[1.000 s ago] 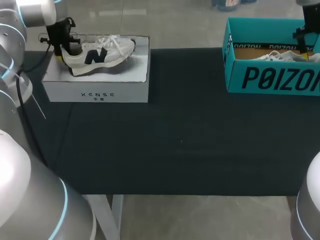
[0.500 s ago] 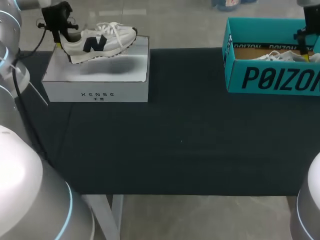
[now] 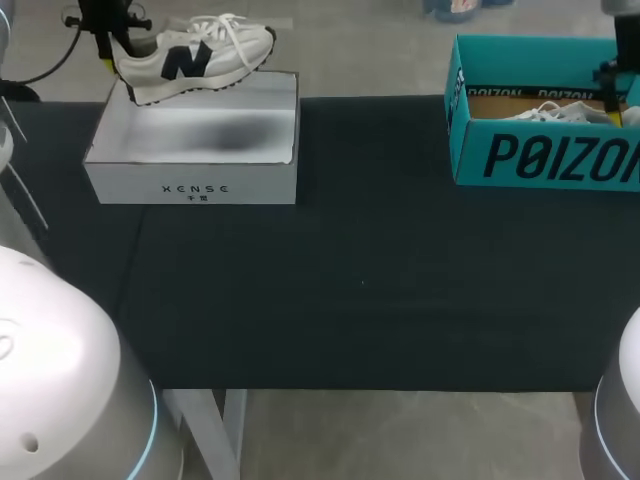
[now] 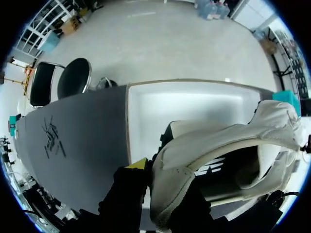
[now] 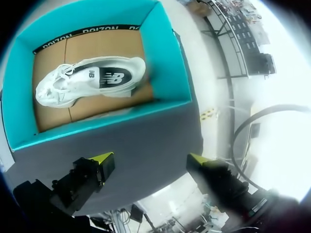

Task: Take the shoe out of the shoebox, open the shoe tongue, remove and reinsert the insole, then place the shoe into the shoebox

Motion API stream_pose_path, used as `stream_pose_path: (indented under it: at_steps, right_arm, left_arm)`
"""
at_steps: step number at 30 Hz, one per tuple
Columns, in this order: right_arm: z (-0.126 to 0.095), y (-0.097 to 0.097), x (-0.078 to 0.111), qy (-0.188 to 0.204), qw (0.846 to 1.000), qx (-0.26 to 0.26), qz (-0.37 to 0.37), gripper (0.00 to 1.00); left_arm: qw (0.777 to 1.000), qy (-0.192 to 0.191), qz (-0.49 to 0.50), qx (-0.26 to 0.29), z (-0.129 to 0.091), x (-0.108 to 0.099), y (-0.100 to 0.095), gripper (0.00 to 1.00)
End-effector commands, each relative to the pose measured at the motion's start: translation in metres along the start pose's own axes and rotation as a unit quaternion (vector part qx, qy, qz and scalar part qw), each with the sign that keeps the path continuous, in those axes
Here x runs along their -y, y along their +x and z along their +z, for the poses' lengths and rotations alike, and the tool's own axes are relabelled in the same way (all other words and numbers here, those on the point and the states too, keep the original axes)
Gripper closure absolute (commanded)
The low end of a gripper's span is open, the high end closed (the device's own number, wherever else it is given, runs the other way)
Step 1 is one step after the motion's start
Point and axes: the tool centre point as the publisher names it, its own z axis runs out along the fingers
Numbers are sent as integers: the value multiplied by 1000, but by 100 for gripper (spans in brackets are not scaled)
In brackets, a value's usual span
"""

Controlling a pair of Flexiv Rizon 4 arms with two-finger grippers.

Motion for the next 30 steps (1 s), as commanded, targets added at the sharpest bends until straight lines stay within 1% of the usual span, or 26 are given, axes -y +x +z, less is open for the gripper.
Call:
stream_pose_path:
  at_steps: [1, 5, 7, 8, 10, 12, 13, 14, 16, 19, 23, 24, 30]
  right_arm:
    - [7, -1, 5, 4, 1000, -3, 7, 0]
    - [11, -2, 8, 12, 1000, -4, 13, 0]
    - [11, -1, 9, 14, 1000, -4, 13, 0]
    - [11, 0, 9, 14, 1000, -3, 13, 0]
    - [10, 1, 9, 13, 1000, -1, 10, 0]
    - [8, 3, 8, 10, 1000, 0, 6, 0]
    - [7, 3, 8, 8, 1000, 1, 5, 0]
    - [6, 4, 8, 6, 1000, 1, 4, 0]
    - [4, 4, 8, 4, 1000, 0, 3, 0]
    - [3, 4, 9, 2, 1000, 0, 1, 0]
    - [5, 3, 12, 2, 1000, 2, 0, 0]
    - [5, 3, 13, 3, 1000, 3, 0, 0]
    - [9, 4, 18, 8, 1000, 2, 0, 0]
  left_arm:
    - [999, 39, 0, 1, -6, -32, 1, 100]
    - [999, 39, 0, 1, -6, -32, 1, 100]
    - [999, 36, 1, 35, -7, -46, 20, 100]
    - [998, 40, 0, 49, -8, -55, 30, 100]
    - [997, 48, -2, 61, -10, -72, 45, 100]
    - [997, 55, 0, 58, -12, -85, 57, 100]
    - [996, 67, -5, 55, -13, -92, 61, 100]
    - [996, 69, -7, 53, -15, -99, 66, 100]
    - [996, 83, -10, 30, -17, -110, 72, 100]
    - [995, 94, -5, 10, -22, -128, 84, 100]
    - [995, 94, 16, -6, -23, -155, 105, 100]
    - [995, 93, 24, 2, -22, -162, 112, 100]
    - [995, 93, 43, -5, -10, -199, 151, 100]
